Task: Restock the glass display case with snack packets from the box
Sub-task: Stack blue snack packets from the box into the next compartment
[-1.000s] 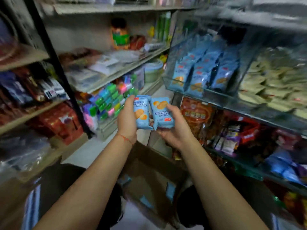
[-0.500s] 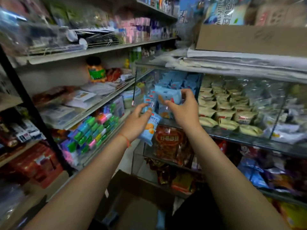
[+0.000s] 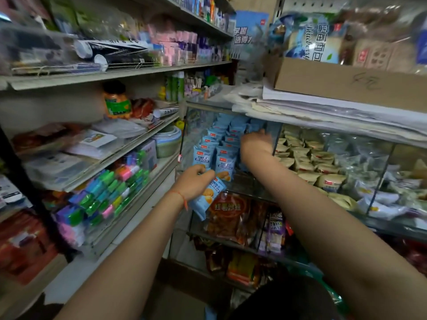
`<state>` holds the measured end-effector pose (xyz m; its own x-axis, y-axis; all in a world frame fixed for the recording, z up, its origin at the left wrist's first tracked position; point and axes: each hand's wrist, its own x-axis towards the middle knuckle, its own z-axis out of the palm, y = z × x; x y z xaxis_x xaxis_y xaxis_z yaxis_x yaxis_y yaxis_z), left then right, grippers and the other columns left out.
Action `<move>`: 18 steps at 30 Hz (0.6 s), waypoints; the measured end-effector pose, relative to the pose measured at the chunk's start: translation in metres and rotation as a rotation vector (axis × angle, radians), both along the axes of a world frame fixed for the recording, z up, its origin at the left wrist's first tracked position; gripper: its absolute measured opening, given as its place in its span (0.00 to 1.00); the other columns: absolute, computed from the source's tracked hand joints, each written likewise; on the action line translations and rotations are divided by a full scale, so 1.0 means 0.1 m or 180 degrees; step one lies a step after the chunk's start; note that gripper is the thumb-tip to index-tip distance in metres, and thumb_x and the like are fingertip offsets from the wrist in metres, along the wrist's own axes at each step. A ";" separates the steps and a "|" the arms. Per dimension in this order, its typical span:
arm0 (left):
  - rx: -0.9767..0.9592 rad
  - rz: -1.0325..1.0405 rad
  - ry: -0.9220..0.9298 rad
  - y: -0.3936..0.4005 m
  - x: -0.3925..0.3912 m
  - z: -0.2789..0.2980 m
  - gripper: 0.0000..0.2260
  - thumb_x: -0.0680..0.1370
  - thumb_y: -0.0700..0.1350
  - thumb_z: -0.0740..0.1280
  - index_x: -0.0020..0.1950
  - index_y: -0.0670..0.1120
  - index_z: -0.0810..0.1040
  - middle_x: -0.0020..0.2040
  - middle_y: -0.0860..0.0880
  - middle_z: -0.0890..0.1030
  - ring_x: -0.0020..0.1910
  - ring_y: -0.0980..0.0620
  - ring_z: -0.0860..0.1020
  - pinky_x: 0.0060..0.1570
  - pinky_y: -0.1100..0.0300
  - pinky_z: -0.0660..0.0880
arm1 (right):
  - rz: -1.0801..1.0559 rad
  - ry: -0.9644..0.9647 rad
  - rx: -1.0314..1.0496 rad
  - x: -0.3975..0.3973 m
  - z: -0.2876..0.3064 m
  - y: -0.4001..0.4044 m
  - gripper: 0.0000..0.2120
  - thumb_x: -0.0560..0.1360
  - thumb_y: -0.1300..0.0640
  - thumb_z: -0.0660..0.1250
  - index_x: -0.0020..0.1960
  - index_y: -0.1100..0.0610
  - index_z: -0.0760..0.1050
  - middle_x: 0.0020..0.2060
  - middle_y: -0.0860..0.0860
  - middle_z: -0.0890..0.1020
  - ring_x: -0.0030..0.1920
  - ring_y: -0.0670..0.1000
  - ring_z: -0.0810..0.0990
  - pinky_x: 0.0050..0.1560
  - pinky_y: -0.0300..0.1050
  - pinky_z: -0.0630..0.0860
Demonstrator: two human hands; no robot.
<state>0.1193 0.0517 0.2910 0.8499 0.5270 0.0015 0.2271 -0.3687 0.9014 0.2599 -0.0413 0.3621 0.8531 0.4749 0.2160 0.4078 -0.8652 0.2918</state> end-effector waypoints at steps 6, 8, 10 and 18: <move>0.0006 -0.0004 0.0160 0.00 0.02 0.08 0.12 0.76 0.52 0.64 0.41 0.46 0.66 0.35 0.48 0.66 0.34 0.51 0.67 0.35 0.57 0.63 | -0.0301 0.0475 -0.0206 0.23 -0.21 0.08 0.26 0.78 0.59 0.62 0.75 0.61 0.61 0.75 0.59 0.62 0.75 0.60 0.56 0.72 0.55 0.56; 0.0037 -0.0027 0.0207 0.02 0.02 0.08 0.12 0.76 0.53 0.64 0.41 0.47 0.67 0.35 0.48 0.68 0.34 0.51 0.68 0.34 0.57 0.63 | -0.0284 0.0568 -0.0283 0.27 -0.27 0.09 0.25 0.78 0.60 0.62 0.74 0.61 0.62 0.75 0.59 0.61 0.76 0.60 0.55 0.72 0.55 0.56; 0.0054 -0.0048 0.0200 0.04 0.02 0.08 0.11 0.76 0.53 0.64 0.42 0.47 0.68 0.36 0.48 0.69 0.34 0.51 0.69 0.34 0.58 0.64 | -0.0291 0.0615 -0.0166 0.29 -0.31 0.11 0.25 0.78 0.60 0.63 0.74 0.63 0.63 0.74 0.60 0.63 0.74 0.61 0.57 0.70 0.54 0.60; -0.0089 -0.0131 0.0107 0.07 0.02 0.10 0.10 0.75 0.52 0.64 0.39 0.47 0.70 0.32 0.49 0.73 0.31 0.51 0.72 0.35 0.59 0.67 | -0.0263 0.0845 0.0179 0.31 -0.26 0.13 0.31 0.75 0.61 0.68 0.74 0.65 0.61 0.73 0.61 0.62 0.72 0.62 0.60 0.67 0.54 0.66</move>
<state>0.1211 0.0586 0.3014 0.8702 0.4909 -0.0417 0.2425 -0.3531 0.9036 0.2908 -0.0284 0.3364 0.9186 0.3951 0.0039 0.3910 -0.9105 0.1348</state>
